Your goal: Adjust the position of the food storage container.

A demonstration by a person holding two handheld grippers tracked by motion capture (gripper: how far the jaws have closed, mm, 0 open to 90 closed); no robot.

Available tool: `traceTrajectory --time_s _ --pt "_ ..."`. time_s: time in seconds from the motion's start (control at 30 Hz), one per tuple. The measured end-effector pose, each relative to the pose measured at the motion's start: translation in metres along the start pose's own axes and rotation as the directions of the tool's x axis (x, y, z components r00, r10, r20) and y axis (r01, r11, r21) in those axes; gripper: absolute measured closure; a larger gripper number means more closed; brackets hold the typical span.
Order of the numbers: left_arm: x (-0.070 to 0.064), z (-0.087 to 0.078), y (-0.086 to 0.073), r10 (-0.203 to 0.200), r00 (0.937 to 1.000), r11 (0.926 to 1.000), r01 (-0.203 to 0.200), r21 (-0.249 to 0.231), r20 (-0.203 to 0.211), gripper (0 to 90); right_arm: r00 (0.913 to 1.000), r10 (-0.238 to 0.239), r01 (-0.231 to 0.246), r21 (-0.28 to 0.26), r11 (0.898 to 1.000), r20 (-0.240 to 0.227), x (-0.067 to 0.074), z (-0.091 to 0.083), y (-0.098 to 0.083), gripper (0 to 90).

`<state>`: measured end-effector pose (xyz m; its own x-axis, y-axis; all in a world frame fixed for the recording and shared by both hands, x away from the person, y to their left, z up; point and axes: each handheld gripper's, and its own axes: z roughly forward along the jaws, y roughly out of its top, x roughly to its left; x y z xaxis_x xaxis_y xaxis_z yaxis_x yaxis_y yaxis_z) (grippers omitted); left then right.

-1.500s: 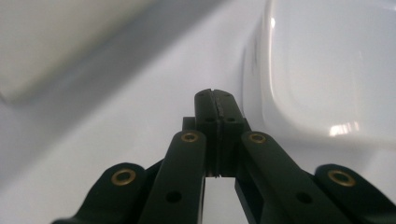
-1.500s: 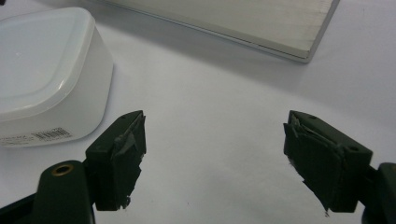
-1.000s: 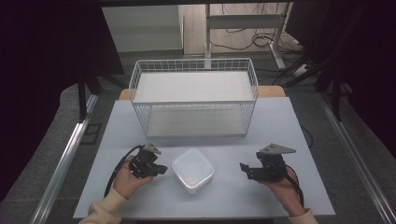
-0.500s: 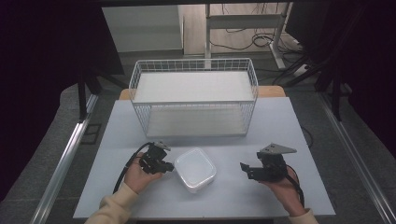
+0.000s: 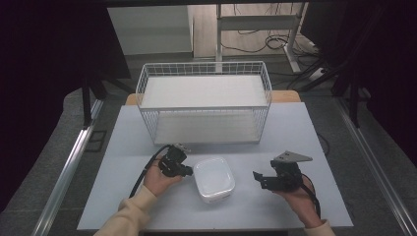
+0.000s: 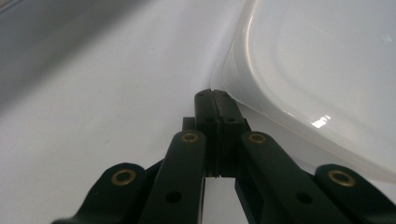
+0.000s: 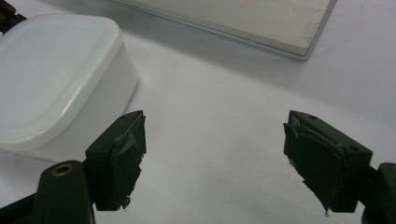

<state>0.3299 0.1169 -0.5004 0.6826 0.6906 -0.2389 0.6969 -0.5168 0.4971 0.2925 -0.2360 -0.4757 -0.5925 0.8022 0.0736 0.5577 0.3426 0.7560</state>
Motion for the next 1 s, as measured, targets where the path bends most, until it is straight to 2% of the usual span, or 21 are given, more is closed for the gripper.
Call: traceTrajectory --time_s 0.3,0.6,0.7,0.8,0.83,0.87,0.9,0.93,0.97,1.0 --pt "-0.011 0.012 0.018 0.012 0.9997 0.9999 -0.011 -0.009 0.020 89.7 1.0000 -0.005 0.005 -0.005 1.000 0.000 0.001 -0.002 0.000 20.8" --pt "-0.009 0.012 0.018 0.011 0.9995 0.9996 -0.010 -0.026 0.030 89.7 1.0000 -0.002 0.002 -0.006 1.000 0.005 -0.001 -0.001 0.000 20.8" --pt "-0.009 0.007 0.016 0.016 0.9998 0.9992 -0.015 -0.036 0.013 89.7 1.0000 -0.003 0.003 -0.013 1.000 0.006 0.000 -0.002 0.000 20.8" --pt "-0.009 -0.005 0.011 0.005 1.0000 0.9969 -0.004 -0.079 0.007 89.6 1.0000 -0.005 0.006 -0.025 1.000 0.008 0.000 -0.004 0.001 20.9" --pt "-0.009 -0.012 0.008 0.012 0.9999 0.9952 -0.011 -0.097 0.002 89.5 1.0000 -0.004 0.004 -0.029 1.000 0.007 -0.001 -0.004 0.001 20.8" --pt "-0.010 -0.018 0.006 0.002 1.0000 0.9921 -0.002 -0.125 -0.001 88.6 1.0000 0.002 -0.002 -0.039 0.999 0.002 -0.001 -0.005 0.001 20.8" --pt "-0.010 -0.022 0.003 0.004 0.9999 0.9902 -0.005 -0.140 -0.011 84.0 1.0000 0.005 -0.005 -0.047 0.999 -0.002 -0.001 -0.006 0.001 20.8" --pt "-0.011 -0.030 -0.001 -0.007 0.9997 0.9850 0.002 -0.172 -0.025 77.4 1.0000 0.006 -0.006 -0.052 0.999 -0.004 -0.001 -0.006 0.001 20.8" --pt "-0.012 -0.036 -0.005 -0.015 0.9993 0.9804 0.008 -0.197 -0.035 62.8 0.9998 0.011 -0.012 -0.069 0.998 -0.013 0.000 -0.007 0.002 20.4" --pt "-0.013 -0.042 -0.010 -0.020 0.9990 0.9759 0.011 -0.218 -0.040 62.8 0.9998 0.011 -0.012 -0.069 0.998 -0.013 0.000 -0.007 0.002 20.4"
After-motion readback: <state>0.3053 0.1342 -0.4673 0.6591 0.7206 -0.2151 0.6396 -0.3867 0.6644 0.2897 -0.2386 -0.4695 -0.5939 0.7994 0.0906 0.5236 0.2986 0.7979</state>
